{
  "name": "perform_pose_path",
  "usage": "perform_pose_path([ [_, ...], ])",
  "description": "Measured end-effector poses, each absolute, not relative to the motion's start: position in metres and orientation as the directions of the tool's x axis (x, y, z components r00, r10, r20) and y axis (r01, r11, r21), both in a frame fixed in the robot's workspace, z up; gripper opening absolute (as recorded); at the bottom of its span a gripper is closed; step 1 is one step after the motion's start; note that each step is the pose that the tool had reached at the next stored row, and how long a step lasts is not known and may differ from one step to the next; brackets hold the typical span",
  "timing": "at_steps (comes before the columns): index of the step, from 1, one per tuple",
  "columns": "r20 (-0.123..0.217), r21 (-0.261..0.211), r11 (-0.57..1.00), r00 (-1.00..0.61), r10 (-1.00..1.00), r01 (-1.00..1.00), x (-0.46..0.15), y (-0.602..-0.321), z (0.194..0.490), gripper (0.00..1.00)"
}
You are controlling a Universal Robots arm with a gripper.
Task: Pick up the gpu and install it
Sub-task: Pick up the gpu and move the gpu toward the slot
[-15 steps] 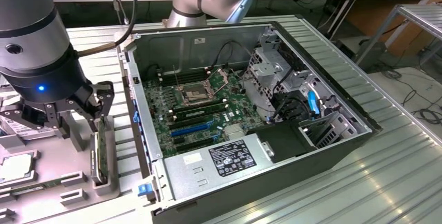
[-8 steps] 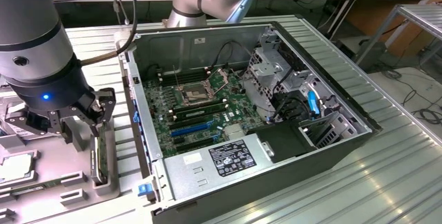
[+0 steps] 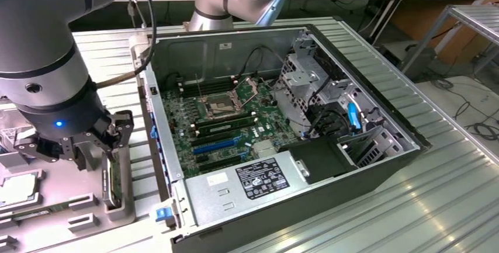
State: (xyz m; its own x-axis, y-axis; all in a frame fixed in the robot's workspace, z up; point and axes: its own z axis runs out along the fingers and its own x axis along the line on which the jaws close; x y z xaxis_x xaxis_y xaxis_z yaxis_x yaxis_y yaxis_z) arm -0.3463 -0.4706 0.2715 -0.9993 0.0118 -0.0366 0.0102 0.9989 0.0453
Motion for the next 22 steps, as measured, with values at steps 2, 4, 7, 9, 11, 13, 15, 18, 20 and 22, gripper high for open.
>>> perform_pose_path([
  [2,-0.037,0.046,0.999,-0.999,0.012,0.01,-0.346,-0.472,0.27,0.48],
  [4,-0.037,0.046,0.999,-0.999,0.012,0.01,-0.345,-0.472,0.27,0.48],
  [7,-0.037,0.046,0.999,-0.999,0.012,0.01,-0.341,-0.472,0.268,0.48],
  [9,-0.037,0.046,0.999,-0.999,0.012,0.01,-0.341,-0.473,0.264,0.48],
  [11,-0.037,0.046,0.999,-0.999,0.012,0.01,-0.341,-0.474,0.26,0.48],
  [13,-0.037,0.046,0.999,-0.999,0.012,0.01,-0.341,-0.474,0.257,0.48],
  [15,-0.037,0.046,0.999,-0.999,0.012,0.01,-0.341,-0.475,0.253,0.48],
  [18,-0.037,0.047,0.999,-0.999,0.012,0.01,-0.341,-0.477,0.249,0.48],
  [20,-0.037,0.047,0.999,-0.999,0.012,0.01,-0.34,-0.478,0.248,0.48],
  [22,-0.037,0.047,0.999,-0.999,0.012,0.01,-0.339,-0.479,0.247,0.48],
])
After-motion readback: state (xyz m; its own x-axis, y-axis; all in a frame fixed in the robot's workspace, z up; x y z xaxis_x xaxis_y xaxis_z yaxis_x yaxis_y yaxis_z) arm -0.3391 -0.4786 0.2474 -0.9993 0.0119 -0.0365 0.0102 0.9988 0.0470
